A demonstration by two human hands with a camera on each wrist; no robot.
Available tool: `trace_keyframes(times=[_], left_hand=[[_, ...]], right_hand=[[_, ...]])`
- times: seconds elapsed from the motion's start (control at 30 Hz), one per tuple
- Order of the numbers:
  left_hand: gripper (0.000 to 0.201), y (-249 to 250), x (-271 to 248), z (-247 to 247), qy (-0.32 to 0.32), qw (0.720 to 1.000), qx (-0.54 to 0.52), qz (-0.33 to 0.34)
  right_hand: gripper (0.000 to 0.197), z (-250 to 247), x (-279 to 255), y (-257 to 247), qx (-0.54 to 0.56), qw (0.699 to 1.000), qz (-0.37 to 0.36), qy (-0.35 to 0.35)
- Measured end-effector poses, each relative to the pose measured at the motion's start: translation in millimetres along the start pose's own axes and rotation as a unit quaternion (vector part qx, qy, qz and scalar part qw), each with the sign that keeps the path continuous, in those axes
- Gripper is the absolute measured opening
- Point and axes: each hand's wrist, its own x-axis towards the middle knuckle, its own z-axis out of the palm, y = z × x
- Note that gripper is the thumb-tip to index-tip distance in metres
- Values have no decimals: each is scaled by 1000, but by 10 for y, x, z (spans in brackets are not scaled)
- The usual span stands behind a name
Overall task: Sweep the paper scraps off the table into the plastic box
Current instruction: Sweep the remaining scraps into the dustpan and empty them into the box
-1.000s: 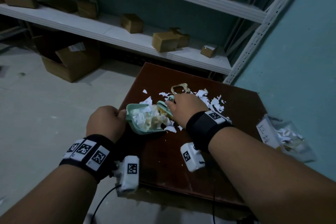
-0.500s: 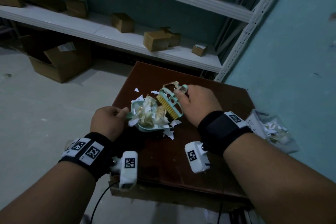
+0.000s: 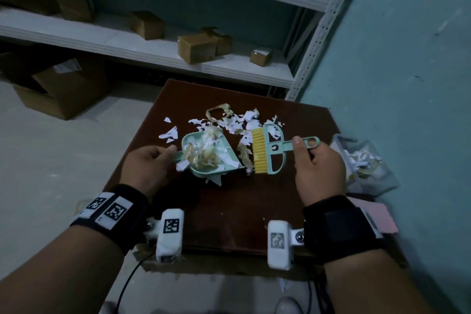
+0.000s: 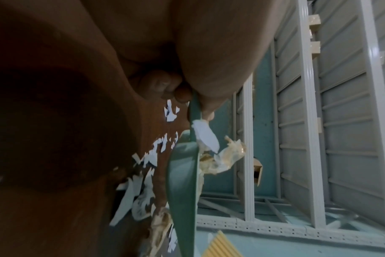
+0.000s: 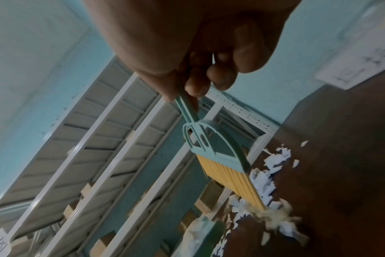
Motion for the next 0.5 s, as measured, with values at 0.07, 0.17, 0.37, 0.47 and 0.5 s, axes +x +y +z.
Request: trace_keyframes(times=[0.07,0.17,0.37,0.47,0.5], left_hand=[[34,-8,-20,110,-12,1000,-8,-1],[36,54,-88,301,-28,999,-16,-4],[36,264,-265,709,-58,998,-22,4],[35,382,-316,938,-81,996,-8,20],[36,439,-331,1022,-88,996,1,33]], right_hand=[[46,-24,27,102,-2,1000,19,-1],[47,-81,217,201,5,1000,5,13],[45,-525,524,414,31,996,19,76],[44,-870,681,620,44,988,56,137],[44,-970,727,676,45,985,68,154]])
